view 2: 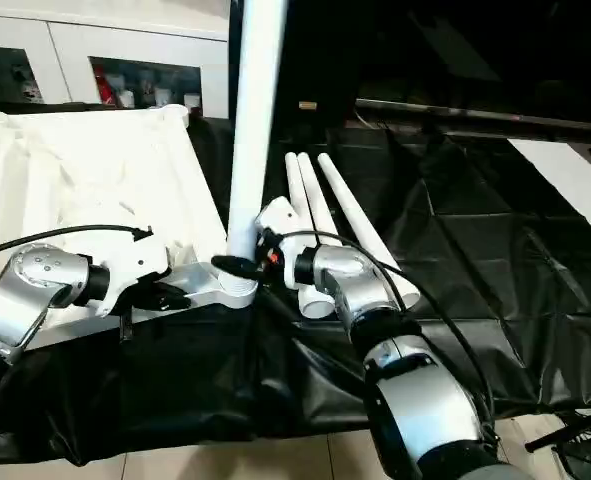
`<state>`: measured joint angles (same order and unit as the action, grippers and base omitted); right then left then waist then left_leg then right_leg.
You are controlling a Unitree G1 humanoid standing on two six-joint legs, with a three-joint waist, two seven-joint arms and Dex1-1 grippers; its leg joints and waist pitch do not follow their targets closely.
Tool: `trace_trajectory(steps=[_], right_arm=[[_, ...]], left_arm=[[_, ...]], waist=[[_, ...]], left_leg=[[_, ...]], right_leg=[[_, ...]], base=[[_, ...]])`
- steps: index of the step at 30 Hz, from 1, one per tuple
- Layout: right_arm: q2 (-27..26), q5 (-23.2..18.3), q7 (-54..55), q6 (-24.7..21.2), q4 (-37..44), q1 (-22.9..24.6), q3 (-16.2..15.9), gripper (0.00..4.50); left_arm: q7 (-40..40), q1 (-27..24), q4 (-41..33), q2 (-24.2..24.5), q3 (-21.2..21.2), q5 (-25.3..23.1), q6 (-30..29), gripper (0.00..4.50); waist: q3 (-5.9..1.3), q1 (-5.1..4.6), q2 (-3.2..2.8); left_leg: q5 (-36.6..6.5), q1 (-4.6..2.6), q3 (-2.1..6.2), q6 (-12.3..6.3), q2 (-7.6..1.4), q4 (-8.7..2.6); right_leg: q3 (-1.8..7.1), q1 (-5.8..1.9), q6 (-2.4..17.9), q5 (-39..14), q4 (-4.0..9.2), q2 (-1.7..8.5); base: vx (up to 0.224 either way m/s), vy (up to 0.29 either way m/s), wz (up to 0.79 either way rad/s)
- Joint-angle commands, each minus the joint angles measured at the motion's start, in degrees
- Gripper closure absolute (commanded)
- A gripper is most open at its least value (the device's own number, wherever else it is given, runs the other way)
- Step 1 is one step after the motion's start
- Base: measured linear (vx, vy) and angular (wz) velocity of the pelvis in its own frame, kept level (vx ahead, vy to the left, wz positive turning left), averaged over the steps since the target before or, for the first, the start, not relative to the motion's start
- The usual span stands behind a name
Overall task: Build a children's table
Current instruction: Insert table leg to table base
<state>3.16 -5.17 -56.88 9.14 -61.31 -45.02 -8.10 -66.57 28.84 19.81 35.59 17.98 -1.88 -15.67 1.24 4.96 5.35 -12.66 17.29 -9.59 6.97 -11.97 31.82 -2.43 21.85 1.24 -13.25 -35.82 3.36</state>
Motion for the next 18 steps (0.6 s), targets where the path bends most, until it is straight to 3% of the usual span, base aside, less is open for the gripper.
trace_trajectory(steps=[1,11,16,18], right_arm=[[3.28,7.31,2.68,-4.98,-8.28,5.84,-3.74,2.61],[3.54,7.3,4.36,-5.0,-8.37,6.07,-4.07,2.61],[1.47,6.16,18.16,-6.3,-10.03,5.15,-0.93,2.61],[-0.36,5.49,28.25,-8.04,-11.47,4.55,0.79,2.61]], left_arm=[[-2.95,0.82,-1.54,-0.08,0.97,1.02,1.54,4.5],[-3.07,0.85,-1.29,-0.19,0.86,0.98,1.41,4.5],[2.8,1.97,0.32,-3.12,0.44,-0.69,-1.56,4.5],[10.11,3.59,2.8,-7.19,-0.22,-2.36,-4.57,4.5]], waist=[[-0.85,-0.27,-1.97],[-0.77,-0.33,-2.0],[-0.57,-0.32,-1.89],[-0.56,-0.28,-1.82]], left_leg=[[-15.63,0.87,0.35,0.23,-1.81,-4.67],[-16.82,0.76,0.42,0.32,-1.87,-4.77],[-17.72,0.63,0.44,1.25,-1.78,-4.9],[-18.67,0.51,0.54,1.92,-1.72,-4.92]], right_leg=[[3.06,-0.9,10.29,-14.82,5.12,4.39],[3.1,-0.72,9.87,-16.54,5.32,4.44],[3.19,-0.46,8.85,-19.38,5.6,4.41],[3.24,-0.35,7.83,-22.11,5.87,4.51]], base=[[0.0,0.0,0.0],[0.0,0.0,0.0],[0.0,0.0,0.0],[0.0,0.0,0.0]])
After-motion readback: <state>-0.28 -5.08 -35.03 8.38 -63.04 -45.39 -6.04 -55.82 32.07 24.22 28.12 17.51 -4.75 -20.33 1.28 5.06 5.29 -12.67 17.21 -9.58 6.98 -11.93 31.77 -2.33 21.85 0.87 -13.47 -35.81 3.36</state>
